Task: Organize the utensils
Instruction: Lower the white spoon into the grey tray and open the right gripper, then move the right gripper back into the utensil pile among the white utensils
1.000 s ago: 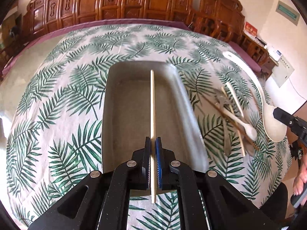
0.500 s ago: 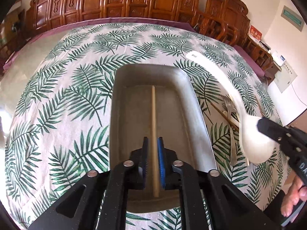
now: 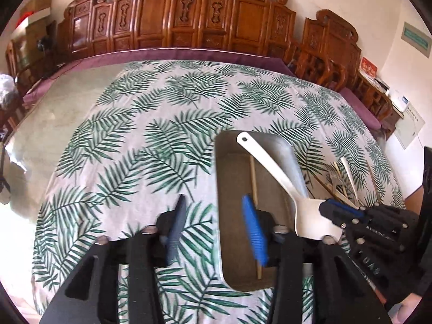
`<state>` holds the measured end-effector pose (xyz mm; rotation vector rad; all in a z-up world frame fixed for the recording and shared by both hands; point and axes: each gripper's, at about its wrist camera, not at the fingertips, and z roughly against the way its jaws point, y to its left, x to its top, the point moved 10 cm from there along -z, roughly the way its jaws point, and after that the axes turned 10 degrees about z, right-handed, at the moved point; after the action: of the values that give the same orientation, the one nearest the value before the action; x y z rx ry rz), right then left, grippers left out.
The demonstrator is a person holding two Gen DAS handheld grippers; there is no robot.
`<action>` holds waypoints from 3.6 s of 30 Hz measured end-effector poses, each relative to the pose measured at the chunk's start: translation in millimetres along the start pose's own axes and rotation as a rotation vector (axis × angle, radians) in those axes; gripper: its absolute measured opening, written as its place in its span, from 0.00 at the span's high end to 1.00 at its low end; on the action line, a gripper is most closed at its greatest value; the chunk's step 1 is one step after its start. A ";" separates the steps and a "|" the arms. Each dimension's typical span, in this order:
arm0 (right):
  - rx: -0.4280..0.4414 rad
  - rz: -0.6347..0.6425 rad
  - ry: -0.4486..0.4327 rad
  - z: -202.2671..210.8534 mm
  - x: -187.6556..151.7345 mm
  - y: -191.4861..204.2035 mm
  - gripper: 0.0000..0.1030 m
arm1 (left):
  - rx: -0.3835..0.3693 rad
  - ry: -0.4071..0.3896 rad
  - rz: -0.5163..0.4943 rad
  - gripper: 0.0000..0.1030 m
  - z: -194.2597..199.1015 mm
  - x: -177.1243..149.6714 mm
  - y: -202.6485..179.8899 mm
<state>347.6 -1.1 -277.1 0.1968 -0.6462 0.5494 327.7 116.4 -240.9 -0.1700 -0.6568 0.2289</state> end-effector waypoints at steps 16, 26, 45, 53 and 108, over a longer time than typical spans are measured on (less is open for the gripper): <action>0.039 0.052 0.037 -27.6 -3.0 32.2 0.81 | 0.008 -0.014 0.021 0.52 5.9 4.2 12.3; 0.100 0.009 -0.104 43.1 -13.7 1.6 0.70 | -0.029 -0.025 -0.001 0.43 7.5 -0.8 -10.8; -0.013 -0.023 -0.047 53.7 -81.5 -153.5 0.70 | -0.163 0.005 -0.186 0.38 4.8 -55.2 -140.7; 0.042 0.028 0.039 7.5 -89.0 -144.5 0.70 | -0.173 0.026 -0.223 0.38 -2.8 -75.5 -160.2; 0.085 -0.008 0.097 22.4 -99.7 -167.3 0.93 | -0.137 0.091 -0.309 0.38 -31.4 -109.6 -180.7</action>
<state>360.7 -191.4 -322.2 0.2512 -0.5283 0.5761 291.3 -88.8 -288.1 -0.2062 -0.5994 -0.1207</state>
